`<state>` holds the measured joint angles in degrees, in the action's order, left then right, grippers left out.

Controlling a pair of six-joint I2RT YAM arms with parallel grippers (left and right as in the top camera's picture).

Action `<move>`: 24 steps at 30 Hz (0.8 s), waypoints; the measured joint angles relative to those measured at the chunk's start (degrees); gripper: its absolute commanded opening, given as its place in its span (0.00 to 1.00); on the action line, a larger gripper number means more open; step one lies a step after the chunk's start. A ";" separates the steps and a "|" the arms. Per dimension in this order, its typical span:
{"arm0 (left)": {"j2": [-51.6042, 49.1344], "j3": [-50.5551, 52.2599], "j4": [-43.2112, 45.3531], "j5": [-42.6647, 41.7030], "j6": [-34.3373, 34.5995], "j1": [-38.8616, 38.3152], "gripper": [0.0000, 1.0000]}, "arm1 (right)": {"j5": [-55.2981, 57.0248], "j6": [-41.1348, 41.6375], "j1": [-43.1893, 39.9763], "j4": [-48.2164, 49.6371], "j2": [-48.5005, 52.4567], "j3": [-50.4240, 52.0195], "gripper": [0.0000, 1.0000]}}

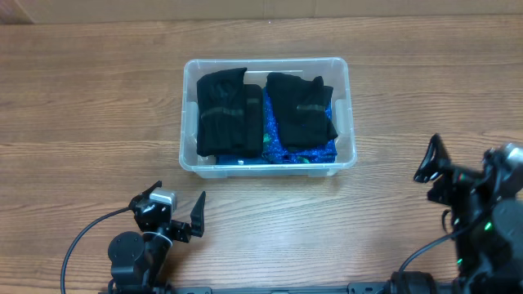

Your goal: Pack container

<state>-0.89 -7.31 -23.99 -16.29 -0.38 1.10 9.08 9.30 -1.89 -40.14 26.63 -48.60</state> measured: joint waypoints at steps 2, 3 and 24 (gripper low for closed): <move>0.00 0.02 0.00 0.00 0.00 0.00 1.00 | -0.35 0.02 0.00 2.97 -4.87 6.73 1.00; 0.00 0.02 0.02 0.02 0.00 0.00 1.00 | -0.74 0.02 0.00 3.80 -7.02 9.77 1.00; 0.02 0.07 0.02 0.02 0.00 0.00 1.00 | -11.89 0.00 0.00 23.69 -25.79 43.34 1.00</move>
<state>-0.86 -7.25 -23.97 -16.27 -0.38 1.10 -2.81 9.30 -1.89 -16.45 0.84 -5.26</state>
